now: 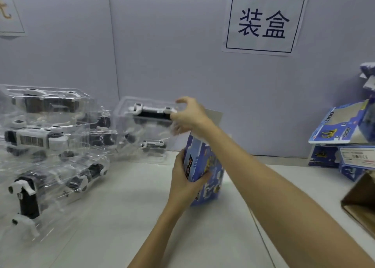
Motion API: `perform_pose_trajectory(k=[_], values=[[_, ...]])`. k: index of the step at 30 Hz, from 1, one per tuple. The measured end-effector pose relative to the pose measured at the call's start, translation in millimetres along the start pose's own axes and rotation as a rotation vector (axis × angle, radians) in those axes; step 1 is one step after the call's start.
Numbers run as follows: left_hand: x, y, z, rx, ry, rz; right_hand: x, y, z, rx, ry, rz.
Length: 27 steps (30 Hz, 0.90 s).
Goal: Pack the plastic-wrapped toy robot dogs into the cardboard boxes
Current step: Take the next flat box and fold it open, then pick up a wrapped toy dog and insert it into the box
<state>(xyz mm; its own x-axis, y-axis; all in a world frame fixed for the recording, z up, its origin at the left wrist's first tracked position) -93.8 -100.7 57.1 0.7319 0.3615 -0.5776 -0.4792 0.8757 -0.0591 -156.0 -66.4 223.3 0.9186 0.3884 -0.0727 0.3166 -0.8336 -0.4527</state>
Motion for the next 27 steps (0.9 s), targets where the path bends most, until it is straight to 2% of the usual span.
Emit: perform_pose_trajectory(k=[2,5,6,8,11,13,17,19,22,24,27], values=[[-7.9,-6.8,2.7,-0.151,0.074,0.037,-1.5,-42.0,-12.0,-0.081,-0.016,0.101],[-11.2,-22.9,13.8,-0.538,0.235,0.115,-1.4,-88.5,-17.6,-0.264,-0.012,0.167],[-10.0,-27.3,14.7,-0.655,0.298,0.113,-0.8,-100.3,-17.0,-0.31,-0.014,0.18],[-9.2,-29.8,4.2,-0.816,0.359,-0.008,1.5,-121.1,-10.2,-0.356,-0.01,0.216],[-6.2,-24.7,-27.5,-0.819,0.256,-0.305,4.1,-133.8,18.3,-0.383,0.025,0.225],[-0.7,-21.5,-40.3,-0.833,0.162,-0.385,2.7,-132.0,48.6,-0.382,0.077,0.221],[8.4,-11.6,-42.2,-0.94,0.024,-0.288,-1.0,-122.6,113.2,-0.325,0.183,0.225],[10.9,-3.2,-37.7,-1.017,0.007,-0.264,-0.4,-120.2,137.2,-0.265,0.206,0.236],[8.2,-0.4,-30.3,-0.958,0.028,-0.218,4.8,-120.9,163.2,-0.243,0.245,0.236],[6.1,-4.8,-29.6,-0.924,0.026,-0.21,11.7,-122.3,176.3,-0.325,0.269,0.175],[3.9,-19.6,-23.0,-0.869,0.03,-0.122,25.9,-119.9,192.9,-0.46,0.286,-0.032]])
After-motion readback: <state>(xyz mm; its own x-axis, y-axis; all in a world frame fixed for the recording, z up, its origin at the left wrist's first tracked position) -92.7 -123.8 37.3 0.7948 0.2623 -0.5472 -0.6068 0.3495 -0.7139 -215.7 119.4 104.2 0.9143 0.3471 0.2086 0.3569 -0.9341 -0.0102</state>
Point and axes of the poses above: each hand's wrist, its own x-axis away from the middle knuckle, its own y-axis out of the palm, z = x × y, the point moved 10 cm from there along -x, towards the middle knuckle, and after that the axes turned 10 degrees about y, right-handed, at the moved point
